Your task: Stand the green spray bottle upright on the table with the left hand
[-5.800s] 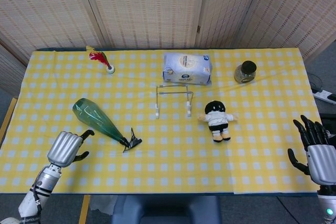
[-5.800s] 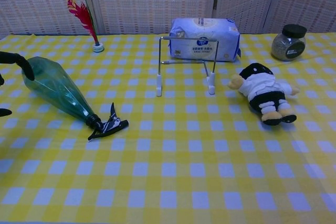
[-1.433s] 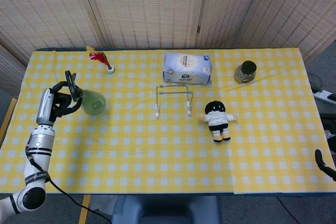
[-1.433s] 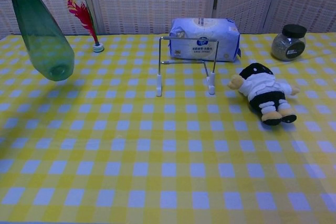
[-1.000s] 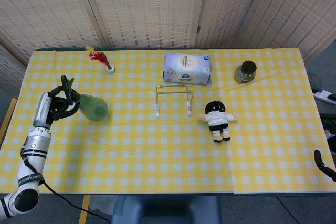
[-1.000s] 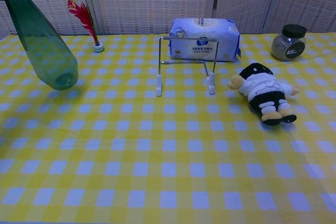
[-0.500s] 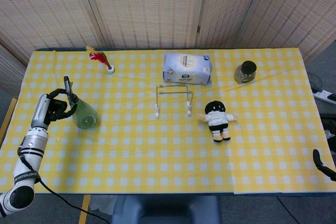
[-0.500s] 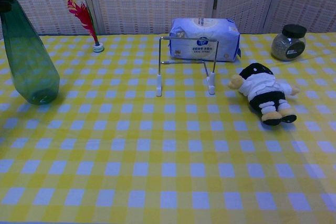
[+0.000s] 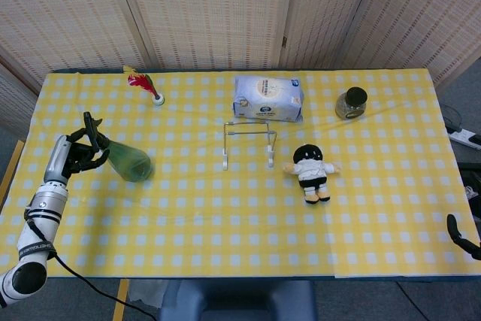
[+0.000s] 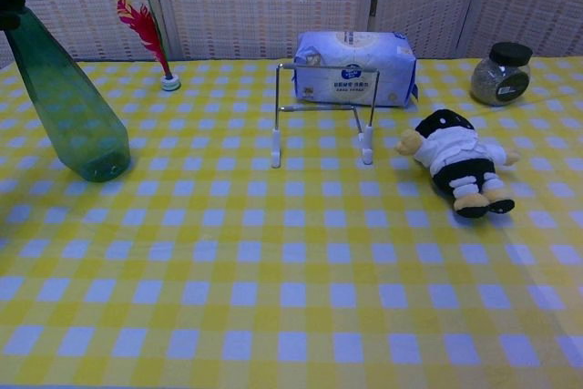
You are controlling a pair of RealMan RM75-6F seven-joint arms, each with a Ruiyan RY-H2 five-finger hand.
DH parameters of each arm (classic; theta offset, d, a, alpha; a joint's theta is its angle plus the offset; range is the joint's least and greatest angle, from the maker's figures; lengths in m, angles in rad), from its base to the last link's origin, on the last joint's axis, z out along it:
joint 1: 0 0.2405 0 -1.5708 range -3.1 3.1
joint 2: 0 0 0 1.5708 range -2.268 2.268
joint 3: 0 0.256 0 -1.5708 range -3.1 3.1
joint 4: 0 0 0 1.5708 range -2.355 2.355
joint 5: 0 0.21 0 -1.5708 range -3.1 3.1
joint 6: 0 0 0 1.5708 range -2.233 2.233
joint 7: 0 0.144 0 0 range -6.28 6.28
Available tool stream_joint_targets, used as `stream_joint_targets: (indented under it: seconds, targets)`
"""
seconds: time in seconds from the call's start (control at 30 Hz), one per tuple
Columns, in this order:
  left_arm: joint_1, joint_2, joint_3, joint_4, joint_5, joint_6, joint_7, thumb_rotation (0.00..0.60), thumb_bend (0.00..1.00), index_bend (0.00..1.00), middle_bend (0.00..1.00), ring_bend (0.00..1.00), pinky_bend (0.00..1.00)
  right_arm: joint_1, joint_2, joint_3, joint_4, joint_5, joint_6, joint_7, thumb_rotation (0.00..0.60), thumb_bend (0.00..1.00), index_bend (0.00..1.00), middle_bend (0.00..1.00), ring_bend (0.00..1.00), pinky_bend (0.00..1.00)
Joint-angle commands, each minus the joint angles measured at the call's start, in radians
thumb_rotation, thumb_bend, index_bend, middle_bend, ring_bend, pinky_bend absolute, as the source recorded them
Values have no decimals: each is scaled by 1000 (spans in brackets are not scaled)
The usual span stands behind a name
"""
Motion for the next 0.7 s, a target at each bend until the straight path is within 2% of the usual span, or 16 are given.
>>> stream_joint_targets:
  seconds: [0.03, 0.2, 0.4, 0.57, 0.7]
  targets:
    - [-4, 2, 2, 12, -10, -11, -8, 600, 590, 636, 1000, 1000, 1000, 0, 0, 0, 0, 0, -1, 0, 600, 457, 0, 0, 1, 0]
    - [-6, -2, -5, 22, 2, -14, -30, 600, 589, 543, 1000, 1000, 1000, 2, 1, 1, 1, 5, -5, 0, 600, 456, 0, 0, 0, 0]
    - [-9, -3, -5, 27, 14, -15, -41, 600, 589, 525, 1000, 1000, 1000, 1, 0, 0, 0, 3, -3, -2, 600, 456, 0, 0, 0, 0]
    - [-14, -2, -2, 31, 5, -20, -42, 600, 588, 424, 1000, 1000, 1000, 0, 2, 0, 0, 2, -2, 1, 600, 456, 0, 0, 1, 0]
    - [-17, 4, -2, 28, 7, -24, -42, 600, 575, 383, 1000, 1000, 1000, 0, 2, -1, 0, 2, -3, 2, 600, 456, 0, 0, 2, 0]
